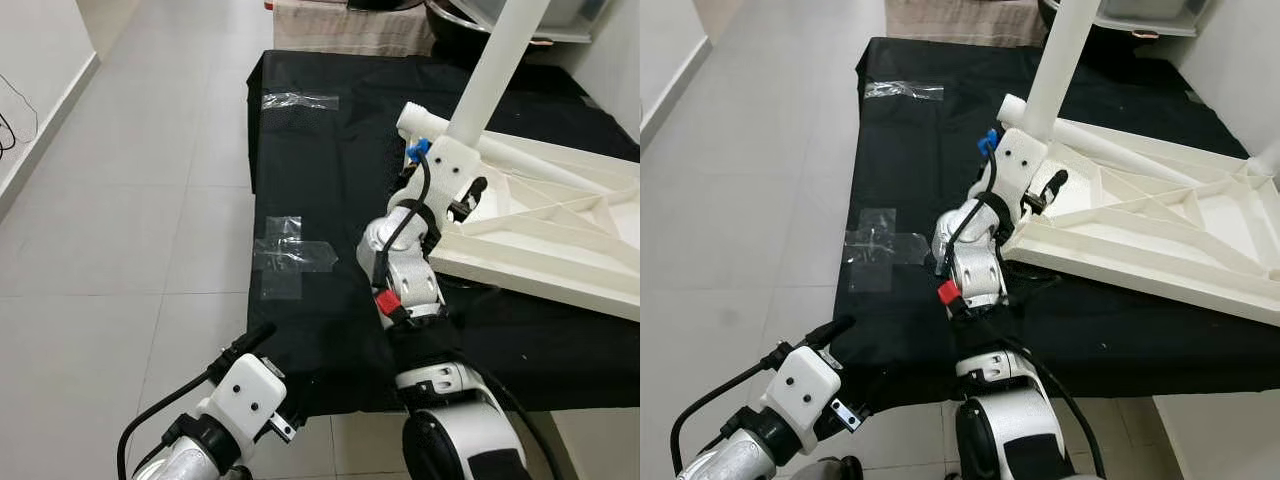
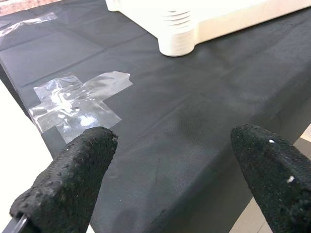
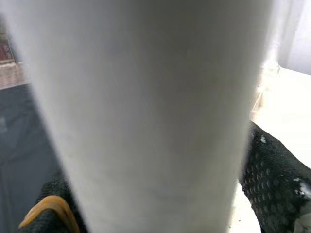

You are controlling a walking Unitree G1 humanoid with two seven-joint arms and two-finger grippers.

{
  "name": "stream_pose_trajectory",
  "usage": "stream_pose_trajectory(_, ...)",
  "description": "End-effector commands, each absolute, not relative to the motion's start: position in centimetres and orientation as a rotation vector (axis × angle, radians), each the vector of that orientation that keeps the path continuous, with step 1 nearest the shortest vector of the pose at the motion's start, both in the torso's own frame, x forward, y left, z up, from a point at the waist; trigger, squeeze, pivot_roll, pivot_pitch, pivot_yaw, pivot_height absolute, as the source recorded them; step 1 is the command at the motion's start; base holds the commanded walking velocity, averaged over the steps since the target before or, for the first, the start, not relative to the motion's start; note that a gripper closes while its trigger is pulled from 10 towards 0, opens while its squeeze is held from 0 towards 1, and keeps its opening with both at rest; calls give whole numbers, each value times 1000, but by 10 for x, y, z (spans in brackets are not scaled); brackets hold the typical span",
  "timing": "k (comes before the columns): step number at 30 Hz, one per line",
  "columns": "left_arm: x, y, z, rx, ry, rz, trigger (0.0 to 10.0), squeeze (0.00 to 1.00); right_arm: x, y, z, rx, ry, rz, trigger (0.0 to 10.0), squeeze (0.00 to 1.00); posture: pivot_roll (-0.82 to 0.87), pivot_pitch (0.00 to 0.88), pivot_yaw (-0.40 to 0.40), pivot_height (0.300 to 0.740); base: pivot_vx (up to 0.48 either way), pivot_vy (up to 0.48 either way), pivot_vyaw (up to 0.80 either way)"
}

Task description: Building children table

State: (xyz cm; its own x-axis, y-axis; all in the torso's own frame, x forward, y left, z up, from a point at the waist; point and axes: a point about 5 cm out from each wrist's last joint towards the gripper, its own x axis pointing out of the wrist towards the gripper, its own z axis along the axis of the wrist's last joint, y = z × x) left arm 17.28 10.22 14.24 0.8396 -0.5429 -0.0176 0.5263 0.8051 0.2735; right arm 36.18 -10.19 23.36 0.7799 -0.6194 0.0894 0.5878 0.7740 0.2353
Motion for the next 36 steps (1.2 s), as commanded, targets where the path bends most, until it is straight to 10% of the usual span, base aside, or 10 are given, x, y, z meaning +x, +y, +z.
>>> stream_pose_trajectory(1, 171, 101, 137, 270, -44, -581, 10000, 0, 346, -78, 197, 252, -16, -592, 10000, 0, 156, 167, -100, 740, 0, 0, 0)
stream_pose_trajectory(36, 187, 107, 128, 267, -28, -511, 10000, 0, 275, -127, 146, 0, 43, 45, 10000, 0, 127, 111, -97, 740, 0, 0, 0)
